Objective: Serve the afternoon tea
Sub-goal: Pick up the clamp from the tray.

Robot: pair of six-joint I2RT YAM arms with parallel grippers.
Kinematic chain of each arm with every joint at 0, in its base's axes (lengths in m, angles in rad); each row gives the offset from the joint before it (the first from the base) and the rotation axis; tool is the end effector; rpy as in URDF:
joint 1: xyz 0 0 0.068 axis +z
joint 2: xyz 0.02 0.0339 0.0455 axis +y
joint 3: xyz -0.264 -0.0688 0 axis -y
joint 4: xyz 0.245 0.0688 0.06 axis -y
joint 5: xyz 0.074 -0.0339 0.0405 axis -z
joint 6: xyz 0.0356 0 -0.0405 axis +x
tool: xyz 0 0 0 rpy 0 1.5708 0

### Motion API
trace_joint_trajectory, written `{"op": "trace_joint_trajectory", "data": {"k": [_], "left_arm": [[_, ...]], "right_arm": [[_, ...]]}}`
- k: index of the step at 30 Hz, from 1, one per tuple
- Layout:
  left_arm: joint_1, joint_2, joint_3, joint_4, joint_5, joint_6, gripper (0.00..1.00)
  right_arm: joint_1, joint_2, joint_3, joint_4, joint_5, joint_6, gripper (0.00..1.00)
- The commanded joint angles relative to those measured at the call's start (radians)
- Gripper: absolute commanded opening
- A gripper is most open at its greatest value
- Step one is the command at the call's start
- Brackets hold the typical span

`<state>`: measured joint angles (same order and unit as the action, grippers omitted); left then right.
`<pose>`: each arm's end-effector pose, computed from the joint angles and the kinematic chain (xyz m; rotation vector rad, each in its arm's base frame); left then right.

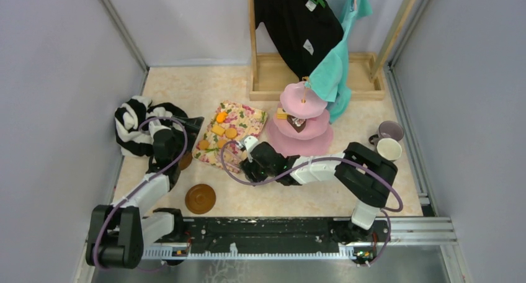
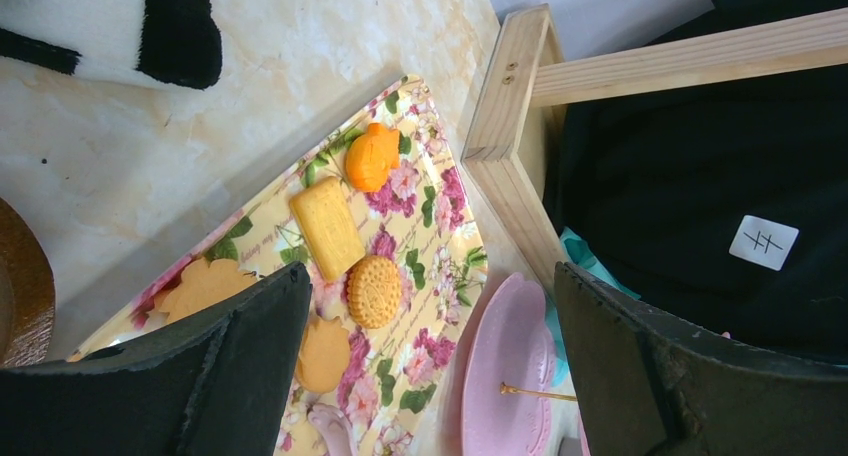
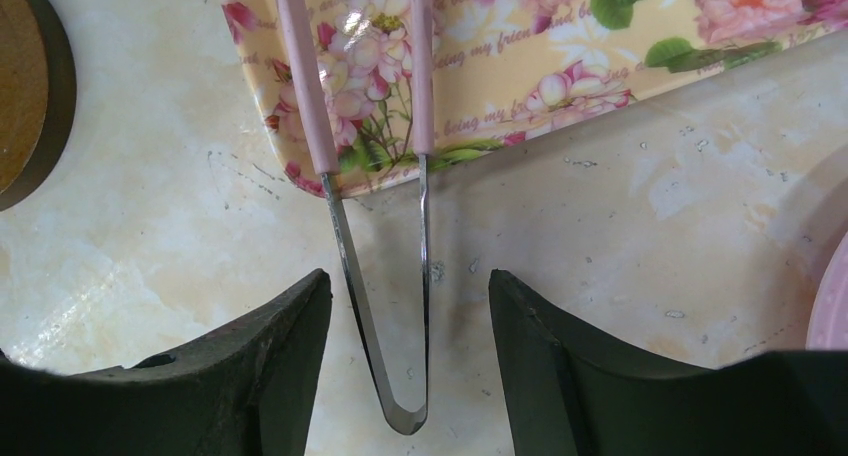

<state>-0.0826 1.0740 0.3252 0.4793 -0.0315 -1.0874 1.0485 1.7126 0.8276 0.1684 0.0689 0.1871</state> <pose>0.2195 -0.0170 0.1936 -0.9419 1.6666 -0.7795 0.1725 0.2947 0.1513 -0.9476 2.1506 0.5535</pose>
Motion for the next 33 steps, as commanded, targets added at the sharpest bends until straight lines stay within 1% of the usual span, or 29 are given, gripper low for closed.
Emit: {"op": "trace_joint_trajectory", "data": {"k": [1,3,13,16,17,20,21,22,28,33], "left_arm": [[0.003,0.015,-0.017,0.049,0.015,-0.001,0.96],[0.003,0.018,-0.018,0.053,0.015,-0.003,0.96],[0.004,0.020,-0.025,0.065,0.022,-0.010,0.96],[0.002,0.017,-0.025,0.065,0.023,-0.010,0.96],[0.003,0.017,-0.025,0.066,0.024,-0.012,0.96],[0.004,0.017,-0.025,0.067,0.025,-0.010,0.96],[0.003,0.015,-0.026,0.067,0.024,-0.010,0.96],[0.003,0.014,-0.026,0.067,0.023,-0.009,0.96],[0.004,0.002,-0.026,0.065,0.013,-0.008,0.96],[0.004,-0.002,-0.024,0.062,0.015,-0.007,0.96]], "right_arm": [[-0.007,0.010,0.038,0.060,0.005,0.014,0.57],[-0.008,0.017,0.036,0.066,0.005,0.015,0.55],[-0.008,0.038,0.034,0.124,0.050,0.023,0.53],[-0.006,0.038,0.034,0.135,0.060,0.022,0.50],[-0.007,0.037,0.033,0.140,0.061,0.021,0.49],[-0.004,0.035,0.033,0.140,0.052,0.014,0.35],[-0.003,0.033,0.035,0.133,0.051,0.013,0.32],[0.000,0.028,0.035,0.128,0.054,0.010,0.31],[0.015,-0.026,0.033,0.090,0.073,0.008,0.30],[0.015,-0.050,0.082,-0.003,0.054,0.023,0.31]]}}
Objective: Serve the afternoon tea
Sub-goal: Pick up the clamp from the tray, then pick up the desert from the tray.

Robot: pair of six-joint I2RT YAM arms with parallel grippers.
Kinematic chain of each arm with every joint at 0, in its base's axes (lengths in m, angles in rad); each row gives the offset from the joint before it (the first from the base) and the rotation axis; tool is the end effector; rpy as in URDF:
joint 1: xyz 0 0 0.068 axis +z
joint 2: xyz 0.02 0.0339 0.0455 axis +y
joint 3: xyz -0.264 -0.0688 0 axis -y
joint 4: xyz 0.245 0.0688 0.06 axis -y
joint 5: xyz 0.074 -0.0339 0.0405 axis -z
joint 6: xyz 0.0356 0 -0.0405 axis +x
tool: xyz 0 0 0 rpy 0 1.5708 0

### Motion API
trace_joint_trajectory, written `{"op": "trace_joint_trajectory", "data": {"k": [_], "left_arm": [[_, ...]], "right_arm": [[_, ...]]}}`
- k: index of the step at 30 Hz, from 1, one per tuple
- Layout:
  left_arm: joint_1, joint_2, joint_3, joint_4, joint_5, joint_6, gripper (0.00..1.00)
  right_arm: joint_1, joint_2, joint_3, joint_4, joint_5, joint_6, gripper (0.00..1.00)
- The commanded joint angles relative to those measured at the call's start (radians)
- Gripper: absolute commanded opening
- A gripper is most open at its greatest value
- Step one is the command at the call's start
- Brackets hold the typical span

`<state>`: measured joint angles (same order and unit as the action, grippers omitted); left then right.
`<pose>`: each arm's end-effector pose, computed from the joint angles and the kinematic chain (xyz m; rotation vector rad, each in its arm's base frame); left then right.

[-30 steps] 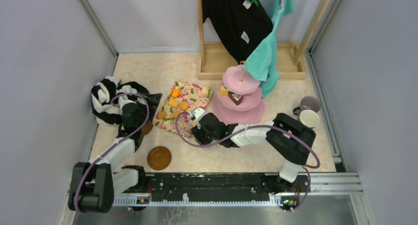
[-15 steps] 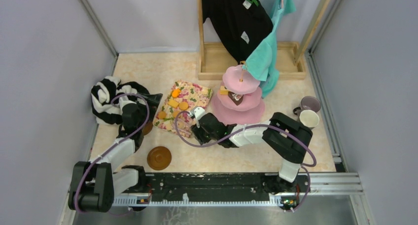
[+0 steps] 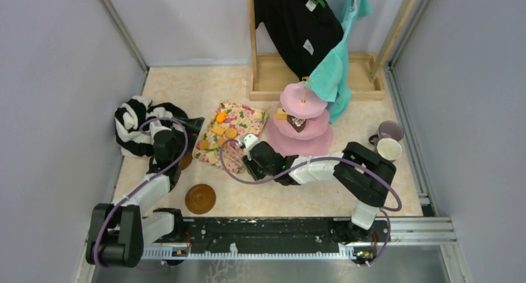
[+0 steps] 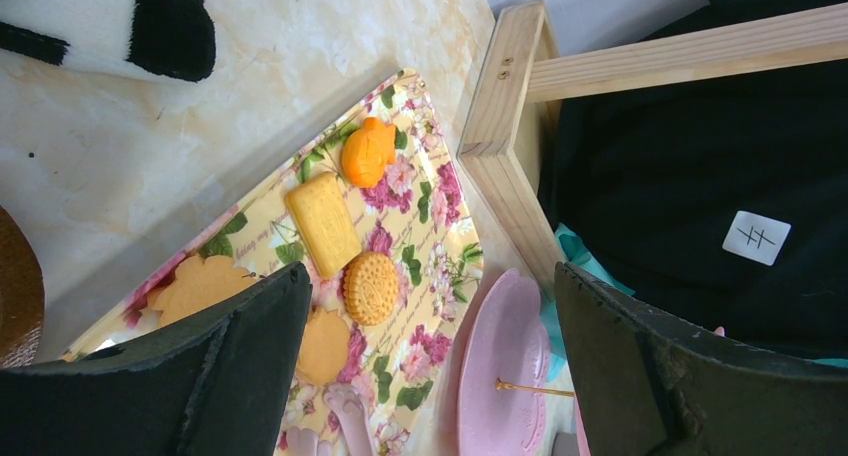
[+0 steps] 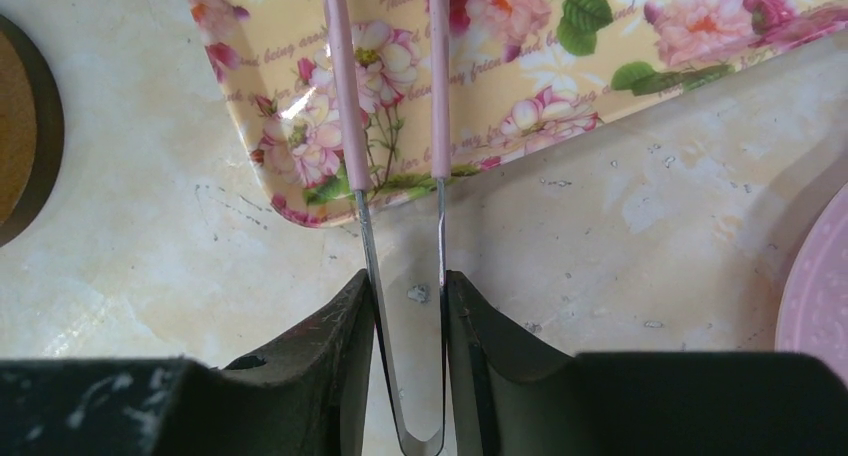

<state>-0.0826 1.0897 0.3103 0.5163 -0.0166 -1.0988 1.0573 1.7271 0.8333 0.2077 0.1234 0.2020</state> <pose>0.2194 -0.0176 0.1895 -0.9409 1.6647 -0.8029 0.1737 0.2992 0.1516 -0.8947 2.1258 0.5279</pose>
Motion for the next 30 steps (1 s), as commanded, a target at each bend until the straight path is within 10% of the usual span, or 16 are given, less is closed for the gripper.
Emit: {"op": "trace_joint_trajectory", "data": {"k": [1,30], "left_arm": [[0.004,-0.019,-0.007,0.025,0.000,0.005,0.96],[0.004,-0.015,0.006,0.029,-0.003,0.000,0.96]], "right_arm": [[0.006,-0.064,0.093,-0.071,-0.005,0.013,0.31],[0.004,0.092,0.404,-0.381,0.043,0.073,0.31]]}}
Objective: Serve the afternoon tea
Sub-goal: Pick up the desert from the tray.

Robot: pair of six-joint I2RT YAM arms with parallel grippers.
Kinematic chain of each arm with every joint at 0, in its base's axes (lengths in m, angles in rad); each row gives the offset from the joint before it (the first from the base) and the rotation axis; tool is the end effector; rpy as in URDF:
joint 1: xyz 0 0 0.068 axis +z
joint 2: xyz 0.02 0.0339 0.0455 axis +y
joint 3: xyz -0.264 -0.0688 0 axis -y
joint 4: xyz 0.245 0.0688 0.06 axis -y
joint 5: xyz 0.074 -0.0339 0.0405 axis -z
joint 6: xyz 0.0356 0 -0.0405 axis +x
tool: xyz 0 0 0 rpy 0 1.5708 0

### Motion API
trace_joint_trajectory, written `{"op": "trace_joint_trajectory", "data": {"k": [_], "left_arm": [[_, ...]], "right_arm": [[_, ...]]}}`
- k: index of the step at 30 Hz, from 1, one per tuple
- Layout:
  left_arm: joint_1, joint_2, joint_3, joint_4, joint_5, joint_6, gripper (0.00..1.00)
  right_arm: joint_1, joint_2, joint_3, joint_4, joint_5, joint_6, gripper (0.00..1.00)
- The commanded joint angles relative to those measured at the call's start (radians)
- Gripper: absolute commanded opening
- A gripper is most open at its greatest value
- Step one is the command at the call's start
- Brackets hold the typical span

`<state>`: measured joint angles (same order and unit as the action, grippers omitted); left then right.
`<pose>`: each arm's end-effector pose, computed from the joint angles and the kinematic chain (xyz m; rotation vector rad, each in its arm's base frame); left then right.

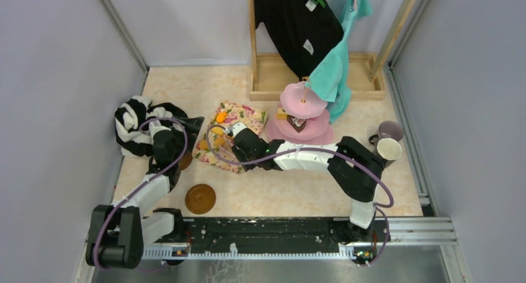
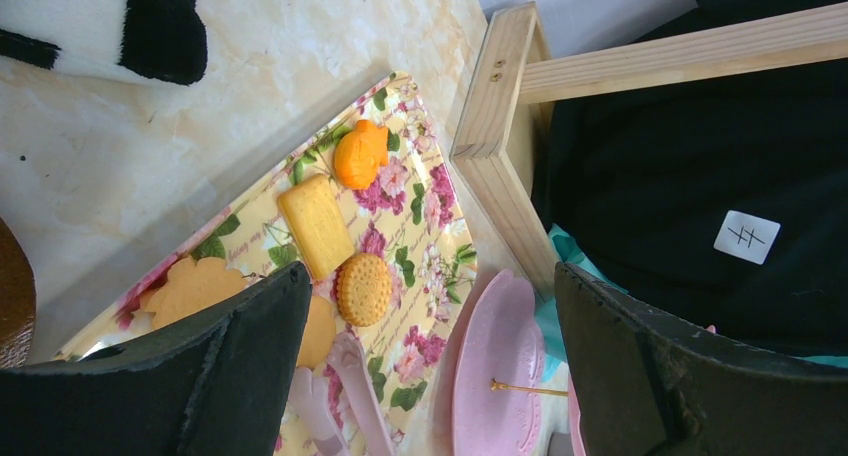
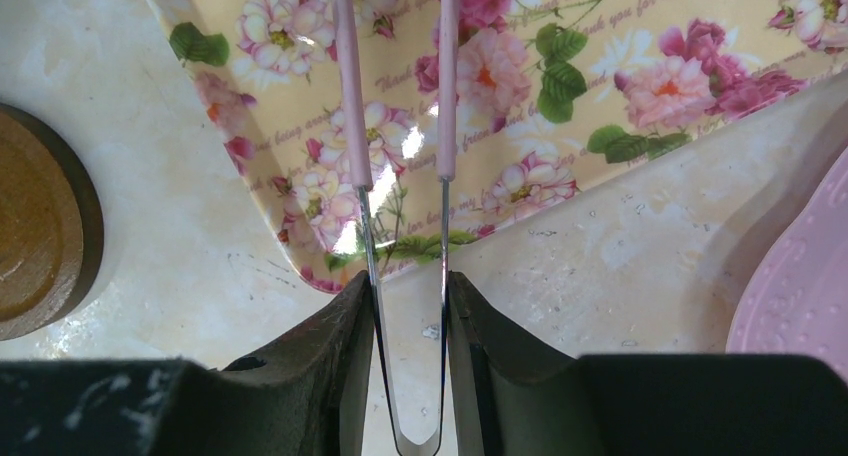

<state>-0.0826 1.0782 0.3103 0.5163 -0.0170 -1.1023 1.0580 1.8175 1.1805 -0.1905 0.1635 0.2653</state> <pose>0.2185 -0.0175 0.1918 -0.9387 1.6531 -0.8098 0.1969 0.3378 0.1917 -0.8651 2.2679 0.4242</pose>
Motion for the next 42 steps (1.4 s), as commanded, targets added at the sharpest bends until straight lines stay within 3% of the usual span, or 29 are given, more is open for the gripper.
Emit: {"op": "trace_joint_trajectory", "data": {"k": [1,42], "left_arm": [[0.004,-0.003,0.006,0.030,-0.003,0.003,0.96],[0.004,0.078,0.018,0.081,0.008,-0.013,0.96]], "right_arm": [[0.004,0.003,0.059,0.016,0.006,0.007,0.31],[-0.051,0.099,0.162,0.040,-0.047,-0.024,0.33]]}}
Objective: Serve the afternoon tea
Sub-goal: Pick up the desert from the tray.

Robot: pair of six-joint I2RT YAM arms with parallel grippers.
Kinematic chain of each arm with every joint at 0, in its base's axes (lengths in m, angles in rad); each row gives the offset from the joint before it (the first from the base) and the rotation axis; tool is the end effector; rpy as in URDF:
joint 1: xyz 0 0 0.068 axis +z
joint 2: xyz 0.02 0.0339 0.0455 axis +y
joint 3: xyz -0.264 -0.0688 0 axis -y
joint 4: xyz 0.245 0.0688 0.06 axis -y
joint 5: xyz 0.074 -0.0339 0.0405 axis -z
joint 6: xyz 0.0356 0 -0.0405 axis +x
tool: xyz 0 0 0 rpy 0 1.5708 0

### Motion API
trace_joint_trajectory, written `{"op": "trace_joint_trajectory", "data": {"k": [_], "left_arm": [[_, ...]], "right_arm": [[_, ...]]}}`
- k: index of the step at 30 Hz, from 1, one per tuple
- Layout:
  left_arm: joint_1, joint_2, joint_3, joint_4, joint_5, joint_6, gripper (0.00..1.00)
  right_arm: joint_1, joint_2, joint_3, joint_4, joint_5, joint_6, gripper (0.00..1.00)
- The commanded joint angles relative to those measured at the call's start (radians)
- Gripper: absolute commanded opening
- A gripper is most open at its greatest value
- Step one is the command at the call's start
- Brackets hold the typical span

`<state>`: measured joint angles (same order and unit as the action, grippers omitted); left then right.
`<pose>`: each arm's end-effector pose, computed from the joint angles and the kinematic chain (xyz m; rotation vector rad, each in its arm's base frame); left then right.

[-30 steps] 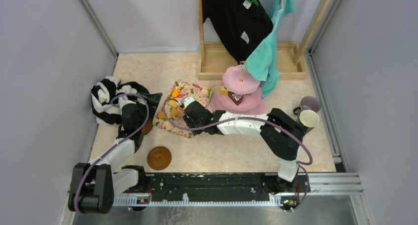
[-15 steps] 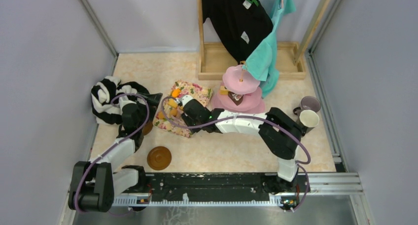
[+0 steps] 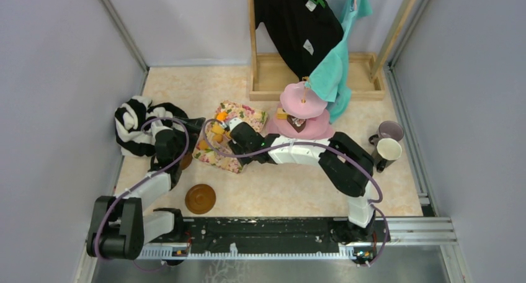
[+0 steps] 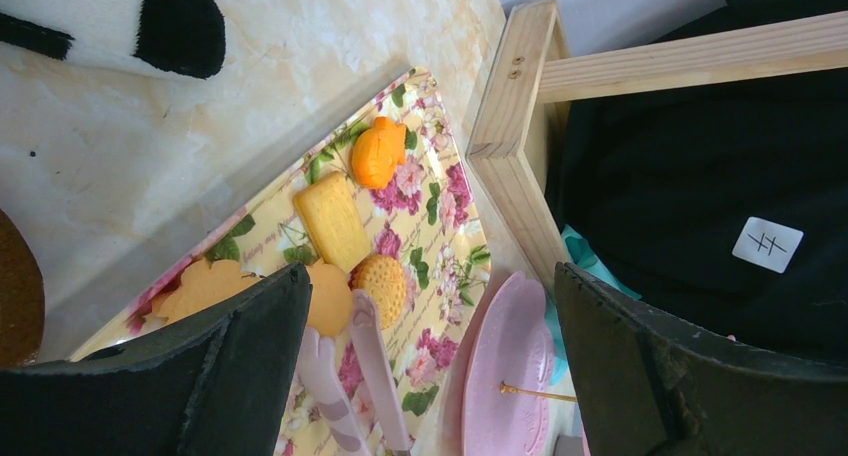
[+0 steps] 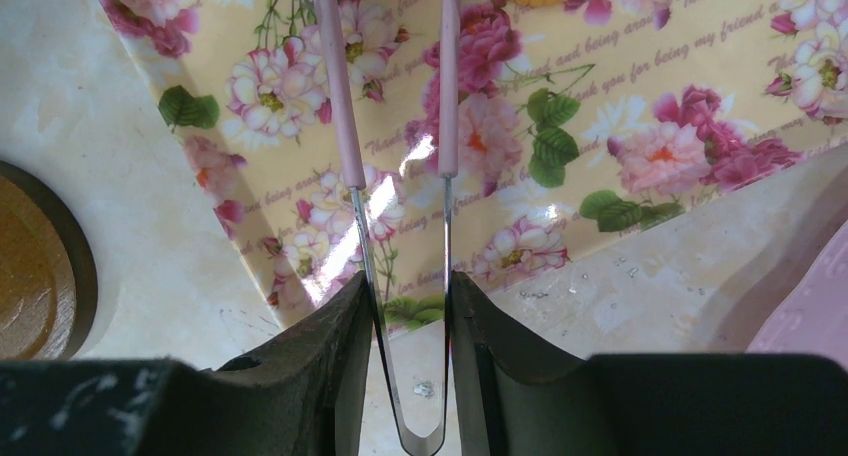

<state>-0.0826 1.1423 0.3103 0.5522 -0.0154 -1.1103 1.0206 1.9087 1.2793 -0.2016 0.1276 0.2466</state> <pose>0.2243 -0.0180 0.1826 -0.9588 1.6759 -0.8045 0.2206 0.3510 0.1861 -0.8644 2.2809 0.4342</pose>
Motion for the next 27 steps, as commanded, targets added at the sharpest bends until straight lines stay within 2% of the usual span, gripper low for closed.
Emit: {"op": "trace_joint_trajectory", "data": {"k": [1,16,27], "left_arm": [[0.004,0.017,0.018,0.048,0.006,-0.006,0.96],[0.004,0.048,0.019,0.066,0.003,-0.006,0.96],[0.004,0.030,0.010,0.061,0.002,-0.006,0.96]], "right_arm": [[-0.016,0.010,0.065,0.050,-0.012,-0.006,0.33],[-0.029,0.057,0.103,0.047,-0.035,-0.007,0.34],[-0.031,0.018,0.068,0.060,-0.042,0.012,0.22]]}}
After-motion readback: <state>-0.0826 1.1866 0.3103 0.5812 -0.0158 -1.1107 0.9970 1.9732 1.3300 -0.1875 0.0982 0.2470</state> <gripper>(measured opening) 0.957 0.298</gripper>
